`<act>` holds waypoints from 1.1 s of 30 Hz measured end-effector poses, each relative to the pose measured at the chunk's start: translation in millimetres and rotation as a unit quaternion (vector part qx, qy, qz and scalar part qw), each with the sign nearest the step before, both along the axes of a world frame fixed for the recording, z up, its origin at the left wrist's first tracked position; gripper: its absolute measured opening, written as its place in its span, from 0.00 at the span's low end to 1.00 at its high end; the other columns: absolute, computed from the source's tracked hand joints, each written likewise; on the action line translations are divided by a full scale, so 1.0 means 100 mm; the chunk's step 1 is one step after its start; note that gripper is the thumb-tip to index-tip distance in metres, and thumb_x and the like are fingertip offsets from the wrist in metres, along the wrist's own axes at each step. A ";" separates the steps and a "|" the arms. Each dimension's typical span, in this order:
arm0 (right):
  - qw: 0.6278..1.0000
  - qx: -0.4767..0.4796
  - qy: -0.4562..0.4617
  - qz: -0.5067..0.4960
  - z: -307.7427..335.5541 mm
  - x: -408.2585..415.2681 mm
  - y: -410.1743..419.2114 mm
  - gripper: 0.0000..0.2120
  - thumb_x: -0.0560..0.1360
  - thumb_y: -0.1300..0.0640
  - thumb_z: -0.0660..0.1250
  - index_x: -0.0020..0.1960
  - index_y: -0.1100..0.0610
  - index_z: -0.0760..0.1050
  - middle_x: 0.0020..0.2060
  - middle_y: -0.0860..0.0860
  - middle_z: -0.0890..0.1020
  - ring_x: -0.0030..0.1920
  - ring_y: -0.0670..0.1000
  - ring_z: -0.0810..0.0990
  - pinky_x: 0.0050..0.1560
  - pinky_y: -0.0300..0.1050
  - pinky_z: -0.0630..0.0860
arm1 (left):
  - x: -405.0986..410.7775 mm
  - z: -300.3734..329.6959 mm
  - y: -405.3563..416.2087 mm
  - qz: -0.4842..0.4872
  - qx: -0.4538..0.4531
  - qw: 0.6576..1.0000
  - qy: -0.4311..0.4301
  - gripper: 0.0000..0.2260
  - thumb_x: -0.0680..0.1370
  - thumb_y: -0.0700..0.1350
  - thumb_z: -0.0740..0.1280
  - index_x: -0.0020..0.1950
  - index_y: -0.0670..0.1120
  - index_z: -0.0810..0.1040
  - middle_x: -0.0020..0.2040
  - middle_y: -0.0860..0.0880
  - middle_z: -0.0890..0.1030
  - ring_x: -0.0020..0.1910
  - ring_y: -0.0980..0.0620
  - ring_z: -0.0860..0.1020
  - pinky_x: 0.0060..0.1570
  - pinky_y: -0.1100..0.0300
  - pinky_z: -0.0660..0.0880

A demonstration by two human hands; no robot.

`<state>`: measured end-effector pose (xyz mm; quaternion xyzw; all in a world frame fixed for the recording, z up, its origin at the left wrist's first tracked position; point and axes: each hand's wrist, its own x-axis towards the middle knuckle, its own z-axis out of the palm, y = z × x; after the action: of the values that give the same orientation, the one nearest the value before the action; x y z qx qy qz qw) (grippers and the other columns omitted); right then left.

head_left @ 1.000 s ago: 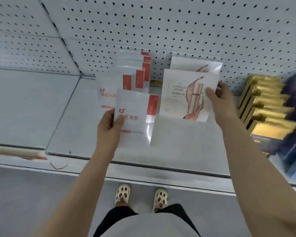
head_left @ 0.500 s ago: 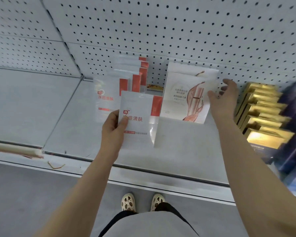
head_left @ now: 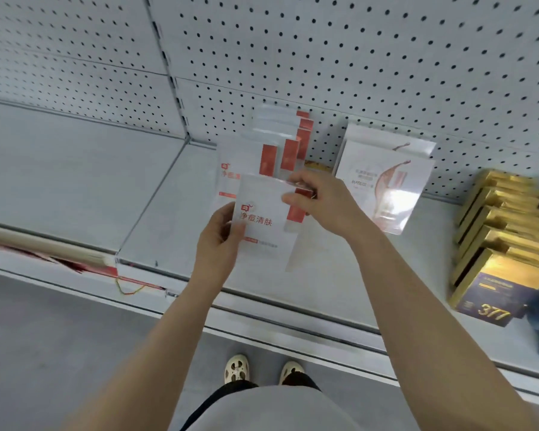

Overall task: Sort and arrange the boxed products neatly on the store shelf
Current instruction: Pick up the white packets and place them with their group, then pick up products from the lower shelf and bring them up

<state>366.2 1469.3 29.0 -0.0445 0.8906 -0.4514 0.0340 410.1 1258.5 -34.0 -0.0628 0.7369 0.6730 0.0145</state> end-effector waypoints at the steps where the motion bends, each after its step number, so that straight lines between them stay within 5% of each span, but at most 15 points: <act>1: 1.000 -0.003 -0.001 -0.001 -0.02 -0.05 -0.06 0.14 0.75 0.50 0.72 0.60 0.50 0.78 0.49 0.41 0.79 0.46 0.39 0.78 0.50 0.41 0.75 | -0.02 -0.02 -0.07 0.003 -0.028 1.000 0.000 0.15 0.80 0.45 0.65 0.66 0.53 0.75 0.58 0.57 0.81 0.55 0.58 0.80 0.53 0.62 0.78; 7: 0.995 0.063 0.078 -0.030 -0.04 -0.31 -0.30 0.14 0.77 0.53 0.70 0.61 0.53 0.77 0.57 0.47 0.79 0.55 0.44 0.75 0.49 0.33 0.68 | -0.11 -0.15 -0.19 -0.020 -0.112 0.992 -0.053 0.20 0.80 0.45 0.65 0.72 0.51 0.69 0.68 0.52 0.74 0.61 0.54 0.76 0.61 0.57 0.73; 11: 0.982 0.131 0.127 -0.050 -0.11 -0.36 -0.32 0.17 0.76 0.56 0.71 0.64 0.52 0.74 0.59 0.52 0.73 0.61 0.52 0.73 0.62 0.43 0.70 | -0.13 -0.17 -0.11 -0.027 -0.114 0.991 -0.061 0.21 0.81 0.44 0.64 0.74 0.50 0.67 0.70 0.50 0.70 0.62 0.53 0.75 0.59 0.61 0.72; 24: 0.945 0.264 0.192 -0.035 -0.24 -0.38 -0.26 0.24 0.78 0.53 0.67 0.72 0.55 0.69 0.63 0.55 0.72 0.67 0.58 0.67 0.68 0.53 0.68 | -0.06 -0.12 -0.13 -0.011 -0.137 0.988 -0.077 0.21 0.80 0.44 0.65 0.73 0.50 0.67 0.70 0.52 0.72 0.64 0.54 0.75 0.61 0.59 0.72; 29: 0.930 0.223 0.289 -0.034 -0.29 -0.09 -0.52 0.15 0.78 0.58 0.67 0.64 0.58 0.75 0.60 0.58 0.75 0.63 0.60 0.72 0.63 0.54 0.72 | 0.19 -0.10 -0.44 0.050 -0.154 0.986 -0.044 0.15 0.80 0.43 0.65 0.67 0.51 0.75 0.60 0.56 0.79 0.53 0.63 0.77 0.53 0.75 0.71; 33: 0.962 0.143 0.233 0.026 -0.50 0.21 -1.00 0.14 0.80 0.59 0.66 0.64 0.60 0.75 0.59 0.59 0.76 0.60 0.59 0.75 0.59 0.55 0.75 | 0.48 -0.12 -0.91 0.113 -0.159 0.980 -0.035 0.12 0.80 0.42 0.65 0.62 0.54 0.77 0.54 0.60 0.80 0.49 0.67 0.78 0.45 0.76 0.71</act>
<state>387.1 1369.7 -20.9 -0.1666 0.9276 -0.2957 -0.1564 457.8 1167.6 -46.2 -0.1710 0.8218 0.5416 -0.0460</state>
